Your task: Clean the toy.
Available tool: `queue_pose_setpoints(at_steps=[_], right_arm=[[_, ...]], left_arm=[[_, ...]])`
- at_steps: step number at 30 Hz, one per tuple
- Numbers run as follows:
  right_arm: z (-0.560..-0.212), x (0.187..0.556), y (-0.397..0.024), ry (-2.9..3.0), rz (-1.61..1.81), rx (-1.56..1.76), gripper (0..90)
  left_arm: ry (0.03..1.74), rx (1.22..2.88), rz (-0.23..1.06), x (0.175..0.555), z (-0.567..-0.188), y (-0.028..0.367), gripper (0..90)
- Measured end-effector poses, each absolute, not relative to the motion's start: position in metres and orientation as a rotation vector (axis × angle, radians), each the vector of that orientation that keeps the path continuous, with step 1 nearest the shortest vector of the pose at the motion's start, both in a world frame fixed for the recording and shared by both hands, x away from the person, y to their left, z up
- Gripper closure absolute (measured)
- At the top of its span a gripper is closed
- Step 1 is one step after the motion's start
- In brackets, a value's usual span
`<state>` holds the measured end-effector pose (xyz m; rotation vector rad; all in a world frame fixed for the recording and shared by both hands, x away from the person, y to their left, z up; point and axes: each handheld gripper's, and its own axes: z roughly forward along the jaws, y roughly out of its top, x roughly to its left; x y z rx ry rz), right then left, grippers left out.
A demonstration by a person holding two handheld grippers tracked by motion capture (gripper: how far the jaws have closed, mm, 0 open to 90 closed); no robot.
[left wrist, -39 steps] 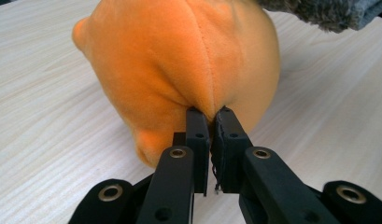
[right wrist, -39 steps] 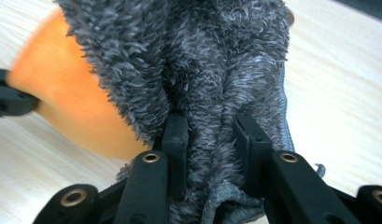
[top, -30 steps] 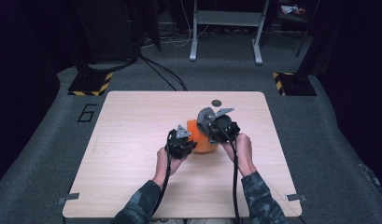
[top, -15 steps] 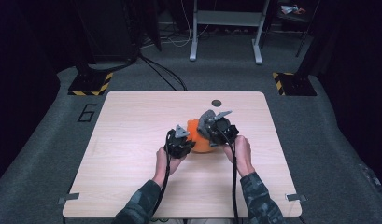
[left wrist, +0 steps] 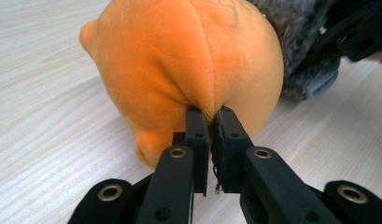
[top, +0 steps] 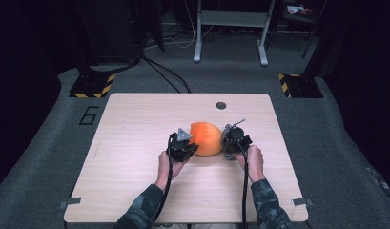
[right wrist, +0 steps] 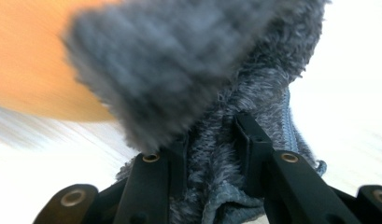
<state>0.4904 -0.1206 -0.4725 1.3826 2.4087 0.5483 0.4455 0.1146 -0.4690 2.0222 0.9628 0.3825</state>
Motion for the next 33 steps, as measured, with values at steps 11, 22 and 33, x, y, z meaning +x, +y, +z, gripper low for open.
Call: queue_pose_setpoints(at_steps=[11, 22, 33], right_arm=[[-0.444, 0.483, -0.128, 2.345, 0.64, 1.36, 68.6], [-0.392, 0.473, -0.062, 2.384, 0.687, 1.05, 68.4], [-0.409, 0.478, -0.069, 2.408, 0.683, 1.078, 68.5]], left_arm=[[0.951, 2.011, 0.377, 0.445, -0.469, 0.114, 85.3], [0.921, 2.031, 0.396, 0.444, -0.468, 0.111, 85.3], [0.939, 2.031, 0.394, 0.445, -0.47, 0.112, 85.3]])
